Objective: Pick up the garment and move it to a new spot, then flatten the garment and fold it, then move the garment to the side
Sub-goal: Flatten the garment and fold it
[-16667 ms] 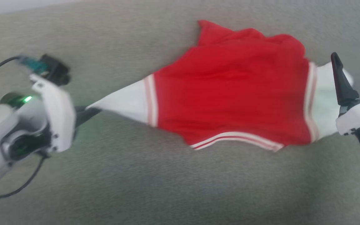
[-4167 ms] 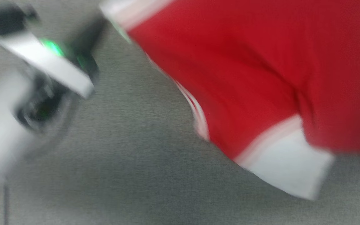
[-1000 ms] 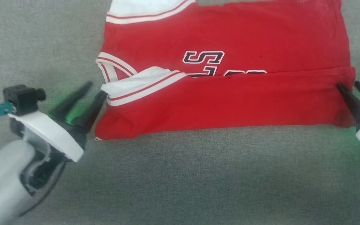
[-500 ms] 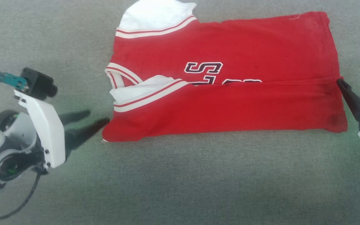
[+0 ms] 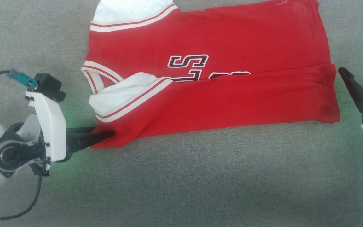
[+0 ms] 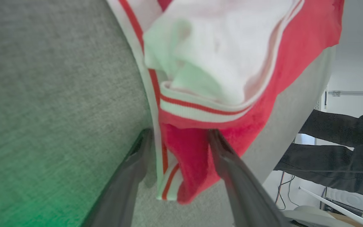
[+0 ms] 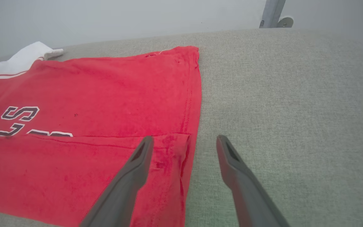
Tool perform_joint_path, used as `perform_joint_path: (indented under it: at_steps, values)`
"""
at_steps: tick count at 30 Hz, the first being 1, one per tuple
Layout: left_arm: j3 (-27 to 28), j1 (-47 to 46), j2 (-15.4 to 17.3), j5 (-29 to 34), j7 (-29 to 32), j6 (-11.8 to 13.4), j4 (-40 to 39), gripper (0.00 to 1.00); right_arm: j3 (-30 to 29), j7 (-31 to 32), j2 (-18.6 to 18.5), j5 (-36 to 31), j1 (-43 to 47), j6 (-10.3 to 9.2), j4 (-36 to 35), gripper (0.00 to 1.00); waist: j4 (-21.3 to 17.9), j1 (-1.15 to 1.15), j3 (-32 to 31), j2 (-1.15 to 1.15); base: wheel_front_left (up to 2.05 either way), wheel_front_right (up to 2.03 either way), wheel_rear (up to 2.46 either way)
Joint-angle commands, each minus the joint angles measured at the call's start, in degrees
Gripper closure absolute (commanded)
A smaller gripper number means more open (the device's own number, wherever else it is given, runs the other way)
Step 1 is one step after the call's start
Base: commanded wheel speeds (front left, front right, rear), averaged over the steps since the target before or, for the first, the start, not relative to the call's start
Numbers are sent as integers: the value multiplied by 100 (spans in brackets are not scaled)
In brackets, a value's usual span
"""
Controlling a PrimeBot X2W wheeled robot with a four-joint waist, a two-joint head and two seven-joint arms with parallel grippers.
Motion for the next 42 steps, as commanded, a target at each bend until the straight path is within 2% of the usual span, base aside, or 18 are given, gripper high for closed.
perform_joint_path:
  at_steps: [1,2,3,9,15,18,22,25,26,27,28,29,34,42]
  values:
    - [-220,153,-212,-8,136,66,222,53,-5,8,-1,8,-79,0,-23,0,-23,0,34,0,0,0,0]
    - [-262,142,-261,-2,213,42,271,67,-9,16,-12,7,-96,-1,-25,0,-29,0,44,0,0,0,0]
    - [-279,135,-301,-26,264,20,324,100,-12,22,-25,7,-108,-1,-31,0,-34,0,56,0,0,0,0]
    - [-215,50,-457,-79,287,-70,428,100,229,445,-339,55,-74,-1,-197,0,-2,0,70,0,0,0,0]
    - [-131,-7,-482,38,122,-110,282,100,621,1680,-987,316,85,-1,-464,0,101,0,88,0,0,0,0]
    - [-133,-43,-498,143,60,-119,188,100,716,2282,-1196,449,74,-1,-515,0,140,0,140,0,0,0,0]
    - [-132,-101,-560,269,-5,-113,38,100,734,2746,-1243,453,-16,-1,-449,0,217,0,228,0,0,0,0]
    - [-127,-102,-613,305,-94,-114,-34,100,814,2885,-1024,306,-45,0,-235,0,270,0,290,0,0,0,0]
    - [-143,-97,-641,323,-107,-114,-33,100,841,2905,-998,256,-33,0,-171,39,295,0,289,0,0,0,0]
    - [-147,-93,-657,346,-140,-115,-31,100,880,2930,-996,194,-11,0,-143,58,312,0,286,0,0,0,0]
    - [-128,-76,-677,336,-177,-115,-29,100,919,2948,-986,192,21,0,-145,84,320,0,280,0,0,0,0]
    - [-117,-56,-693,329,-199,-115,-37,100,925,2942,-958,226,44,0,-162,100,326,0,271,0,0,0,0]
    - [-102,43,-641,344,-305,-117,-128,100,797,2877,-993,238,110,-5,-205,100,343,0,158,0,0,0,0]
    - [-1,475,-307,328,-777,-123,-611,100,555,2882,-1137,380,453,-4,-337,100,436,0,-242,0,0,0,0]
